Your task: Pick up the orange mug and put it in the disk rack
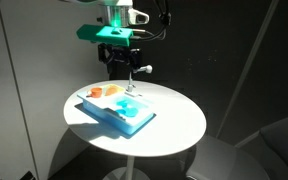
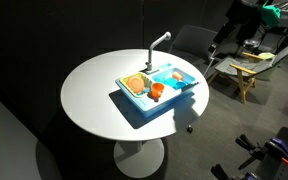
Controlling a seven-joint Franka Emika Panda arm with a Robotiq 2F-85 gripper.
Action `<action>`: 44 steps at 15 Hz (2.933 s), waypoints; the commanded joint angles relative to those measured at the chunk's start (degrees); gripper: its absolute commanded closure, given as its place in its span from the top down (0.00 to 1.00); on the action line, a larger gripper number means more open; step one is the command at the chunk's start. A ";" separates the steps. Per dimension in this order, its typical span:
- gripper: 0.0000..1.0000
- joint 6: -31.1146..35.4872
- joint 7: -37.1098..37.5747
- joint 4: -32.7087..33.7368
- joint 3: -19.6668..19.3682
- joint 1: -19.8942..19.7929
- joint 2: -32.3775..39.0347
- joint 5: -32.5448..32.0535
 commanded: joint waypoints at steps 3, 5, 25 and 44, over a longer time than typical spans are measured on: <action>1.00 0.55 11.70 3.02 3.70 -0.18 3.73 -0.56; 1.00 -0.64 15.48 3.72 4.87 -0.12 4.67 -1.13; 1.00 -7.27 21.58 8.40 8.73 1.13 8.35 -0.16; 1.00 -3.26 22.07 14.91 11.64 3.44 18.36 -0.36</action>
